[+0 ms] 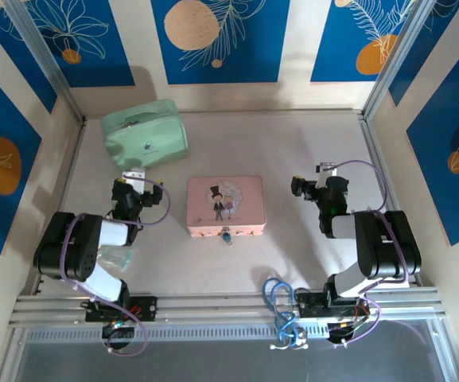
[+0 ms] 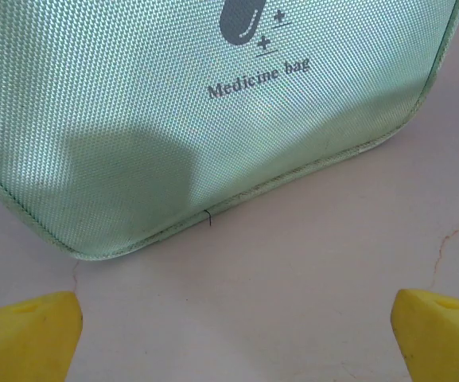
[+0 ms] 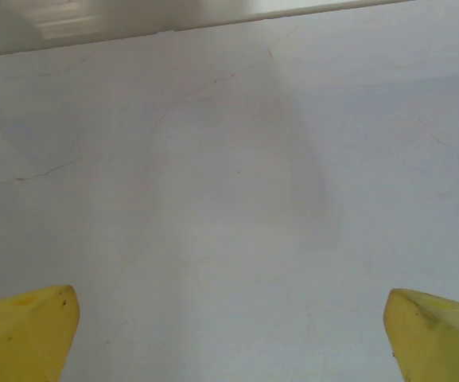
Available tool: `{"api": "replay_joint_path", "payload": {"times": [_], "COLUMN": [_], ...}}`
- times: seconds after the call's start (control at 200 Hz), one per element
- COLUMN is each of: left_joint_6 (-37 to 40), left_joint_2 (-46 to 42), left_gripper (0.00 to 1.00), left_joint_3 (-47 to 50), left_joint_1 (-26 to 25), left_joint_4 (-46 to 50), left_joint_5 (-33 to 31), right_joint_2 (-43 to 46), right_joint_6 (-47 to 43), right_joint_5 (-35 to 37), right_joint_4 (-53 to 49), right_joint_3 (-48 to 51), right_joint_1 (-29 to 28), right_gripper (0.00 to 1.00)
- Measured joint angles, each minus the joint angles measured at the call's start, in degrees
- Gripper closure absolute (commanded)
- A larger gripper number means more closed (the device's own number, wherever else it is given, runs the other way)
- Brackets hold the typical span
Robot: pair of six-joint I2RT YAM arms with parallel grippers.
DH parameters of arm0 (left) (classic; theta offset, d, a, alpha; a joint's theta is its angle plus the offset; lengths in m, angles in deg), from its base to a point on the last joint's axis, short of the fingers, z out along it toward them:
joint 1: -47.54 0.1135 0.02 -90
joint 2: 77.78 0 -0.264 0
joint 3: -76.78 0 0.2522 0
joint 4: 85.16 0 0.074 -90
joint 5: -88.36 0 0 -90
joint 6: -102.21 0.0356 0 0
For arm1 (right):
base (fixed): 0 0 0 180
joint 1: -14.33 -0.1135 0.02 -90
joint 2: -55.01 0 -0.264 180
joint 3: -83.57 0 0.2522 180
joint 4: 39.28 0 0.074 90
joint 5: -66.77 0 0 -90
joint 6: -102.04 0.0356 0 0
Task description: Unlock the padlock with the key
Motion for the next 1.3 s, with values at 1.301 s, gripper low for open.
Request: {"api": "replay_joint_path", "payload": {"times": [1.301], "left_joint_6": [-7.7], "left_joint_2": [-10.1], "left_gripper": [0.00], "left_joint_3": [-22.5], "left_joint_1": [1.1], "left_joint_4": [35.1], "left_joint_5": [-5.4], "right_joint_2": [18.8], "right_joint_6": [13.3], "right_joint_5": [8.3], "right_joint_4": [-40.2], "right_joint_3": [-24.8], "right_joint_1": [-5.2], "right_gripper": [0.01]}}
